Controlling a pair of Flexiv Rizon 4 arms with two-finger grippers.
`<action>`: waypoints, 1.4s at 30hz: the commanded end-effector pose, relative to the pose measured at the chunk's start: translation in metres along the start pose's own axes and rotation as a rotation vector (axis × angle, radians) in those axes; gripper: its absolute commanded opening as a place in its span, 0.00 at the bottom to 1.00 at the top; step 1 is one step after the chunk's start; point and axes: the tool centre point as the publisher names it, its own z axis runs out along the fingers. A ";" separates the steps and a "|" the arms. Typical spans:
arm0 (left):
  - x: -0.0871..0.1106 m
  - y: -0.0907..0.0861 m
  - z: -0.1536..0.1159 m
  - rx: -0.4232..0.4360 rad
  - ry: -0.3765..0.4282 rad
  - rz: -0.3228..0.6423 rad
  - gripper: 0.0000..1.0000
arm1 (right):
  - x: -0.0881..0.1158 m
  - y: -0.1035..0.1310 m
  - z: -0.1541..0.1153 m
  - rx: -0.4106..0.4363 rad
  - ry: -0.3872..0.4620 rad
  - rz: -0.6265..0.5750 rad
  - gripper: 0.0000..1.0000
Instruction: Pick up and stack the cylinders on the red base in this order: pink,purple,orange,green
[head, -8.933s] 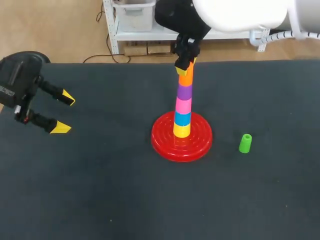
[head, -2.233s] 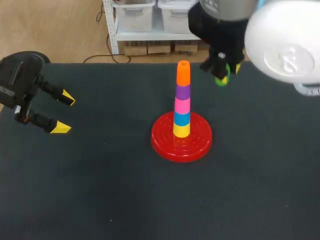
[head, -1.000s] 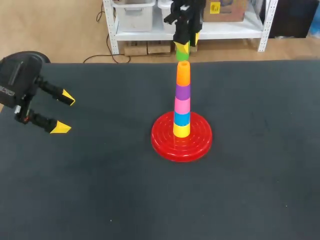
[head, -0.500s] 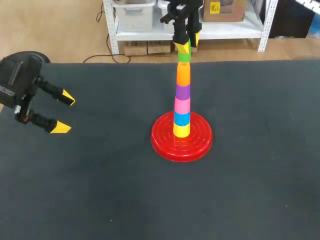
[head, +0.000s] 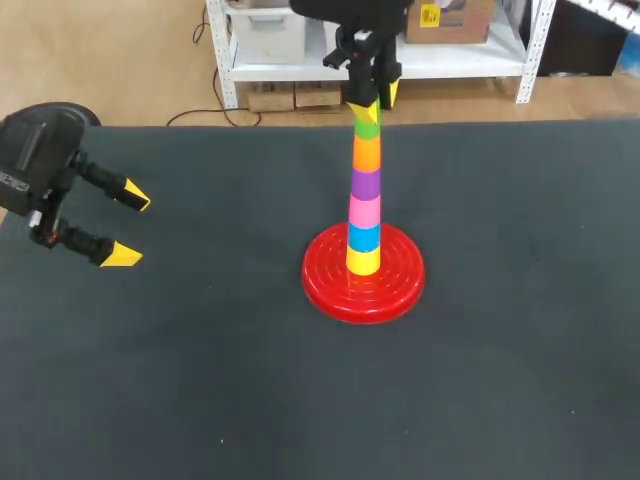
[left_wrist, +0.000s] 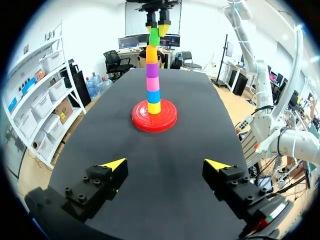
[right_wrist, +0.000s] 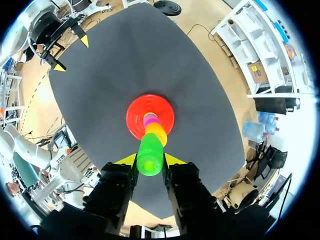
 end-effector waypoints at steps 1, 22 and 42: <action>0.001 0.000 0.000 0.000 -0.002 0.002 1.00 | 0.005 -0.002 0.008 -0.002 -0.026 0.000 0.00; 0.001 0.000 0.000 0.000 -0.002 0.002 1.00 | -0.005 -0.010 0.005 -0.007 0.002 -0.009 0.00; 0.001 0.000 0.000 0.000 -0.002 0.002 1.00 | -0.004 -0.010 -0.001 -0.004 0.055 0.011 0.00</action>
